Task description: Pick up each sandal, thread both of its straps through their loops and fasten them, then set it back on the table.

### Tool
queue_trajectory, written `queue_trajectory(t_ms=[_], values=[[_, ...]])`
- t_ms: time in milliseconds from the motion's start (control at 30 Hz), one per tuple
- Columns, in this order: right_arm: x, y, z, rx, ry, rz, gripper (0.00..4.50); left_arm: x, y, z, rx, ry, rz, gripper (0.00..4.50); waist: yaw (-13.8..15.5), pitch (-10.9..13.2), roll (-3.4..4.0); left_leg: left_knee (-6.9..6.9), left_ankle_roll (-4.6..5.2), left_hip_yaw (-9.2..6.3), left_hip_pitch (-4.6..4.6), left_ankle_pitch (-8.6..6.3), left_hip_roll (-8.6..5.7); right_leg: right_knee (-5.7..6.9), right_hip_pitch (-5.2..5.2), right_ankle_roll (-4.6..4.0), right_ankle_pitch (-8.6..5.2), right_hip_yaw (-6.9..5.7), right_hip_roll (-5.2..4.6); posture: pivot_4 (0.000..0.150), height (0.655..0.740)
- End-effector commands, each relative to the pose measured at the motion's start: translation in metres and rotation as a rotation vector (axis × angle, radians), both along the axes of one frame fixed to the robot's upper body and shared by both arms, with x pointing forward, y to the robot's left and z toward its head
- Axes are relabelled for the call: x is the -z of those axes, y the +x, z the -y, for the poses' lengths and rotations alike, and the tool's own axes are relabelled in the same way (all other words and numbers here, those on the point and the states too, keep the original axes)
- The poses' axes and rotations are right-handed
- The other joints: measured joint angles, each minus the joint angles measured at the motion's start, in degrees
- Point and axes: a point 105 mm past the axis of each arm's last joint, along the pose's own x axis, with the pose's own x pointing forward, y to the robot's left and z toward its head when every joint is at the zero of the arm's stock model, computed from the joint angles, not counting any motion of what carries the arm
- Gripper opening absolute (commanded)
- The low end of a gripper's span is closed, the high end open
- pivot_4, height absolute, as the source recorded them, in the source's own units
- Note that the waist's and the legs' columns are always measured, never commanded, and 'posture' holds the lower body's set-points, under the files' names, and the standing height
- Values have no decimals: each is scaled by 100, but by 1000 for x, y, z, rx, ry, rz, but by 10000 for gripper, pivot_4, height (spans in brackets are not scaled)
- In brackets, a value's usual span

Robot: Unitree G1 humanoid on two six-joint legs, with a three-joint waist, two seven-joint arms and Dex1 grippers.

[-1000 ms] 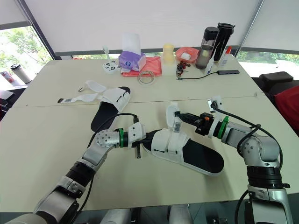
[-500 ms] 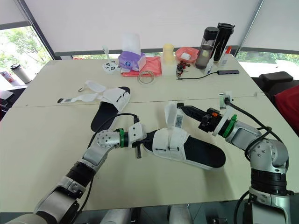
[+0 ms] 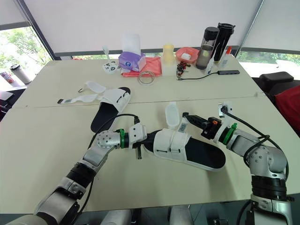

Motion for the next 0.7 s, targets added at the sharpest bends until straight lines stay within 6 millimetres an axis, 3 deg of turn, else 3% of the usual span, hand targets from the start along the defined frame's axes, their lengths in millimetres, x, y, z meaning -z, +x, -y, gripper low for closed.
queue_trajectory(t_ms=[33, 367, 600, 700], values=[[-7, 6, 4, 5, -43, 38, 234, 14, -4, -1, -2, 42, -38, 0, 7, 0, 0, 0, 0, -2, 0, 0, 0, 0, 1, 0, 0, -1, 0, 1500, 7400], [36, 11, 15, 45, -214, -148, 234, 14, -2, -2, -29, 29, -32, 0, 1, -1, 1, 1, 0, -1, 4, 0, 0, 1, 5, -1, 0, 0, 0, 1500, 7400], [40, 8, 18, 34, -257, -154, 234, 13, 0, -2, -33, 25, -30, 0, 6, -2, 0, 4, 0, -2, 6, 0, 0, 1, 10, -3, -1, 0, 0, 1500, 7400], [39, 9, 20, 45, -269, -140, 10302, 12, 1, -1, -32, 25, -29, 0, 10, -2, 0, 4, 0, -2, 6, 0, 0, 1, 9, -2, -1, 0, 0, 1500, 7400]])
